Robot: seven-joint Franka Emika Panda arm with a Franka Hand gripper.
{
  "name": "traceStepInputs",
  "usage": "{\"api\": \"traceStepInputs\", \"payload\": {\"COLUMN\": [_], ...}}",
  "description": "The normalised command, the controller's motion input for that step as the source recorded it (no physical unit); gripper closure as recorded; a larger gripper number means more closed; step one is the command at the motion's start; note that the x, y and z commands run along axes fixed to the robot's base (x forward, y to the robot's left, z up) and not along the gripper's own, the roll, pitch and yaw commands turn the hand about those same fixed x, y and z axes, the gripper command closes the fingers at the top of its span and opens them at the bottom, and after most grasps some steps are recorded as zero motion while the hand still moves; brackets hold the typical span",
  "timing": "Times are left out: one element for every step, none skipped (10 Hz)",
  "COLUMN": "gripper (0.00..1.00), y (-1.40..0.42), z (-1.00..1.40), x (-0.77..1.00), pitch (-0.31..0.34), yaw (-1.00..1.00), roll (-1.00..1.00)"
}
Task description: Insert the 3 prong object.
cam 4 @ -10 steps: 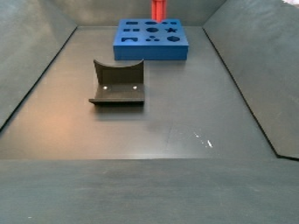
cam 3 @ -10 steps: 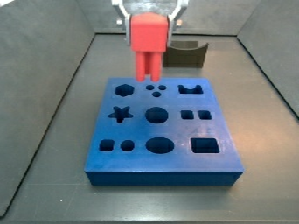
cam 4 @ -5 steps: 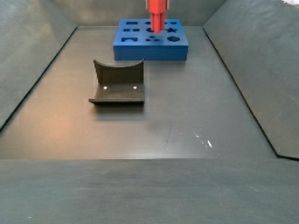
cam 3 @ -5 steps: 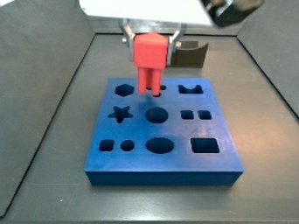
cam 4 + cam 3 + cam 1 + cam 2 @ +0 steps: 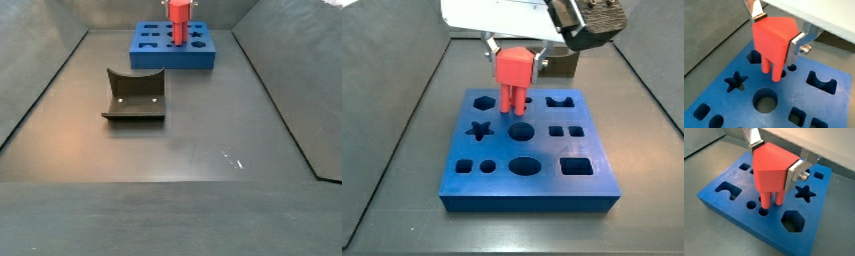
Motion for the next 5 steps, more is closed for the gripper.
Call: {"api": "traceStepInputs", "payload": {"gripper": [1.00,1.00,1.00,1.00,1.00], "y": [0.00,0.04,0.04,0.03,0.04], "z": [-0.10,-0.10,-0.15,-0.14,-0.15], "x": [0.30,0.35,0.21,0.03,0.00], "pitch": [0.060,0.084,0.060,0.020,0.044], "yaw": [-0.42,-0.60,-0.74,-0.90,-0.93], "roll": [0.00,0.00,0.02,0.03,0.03]}}
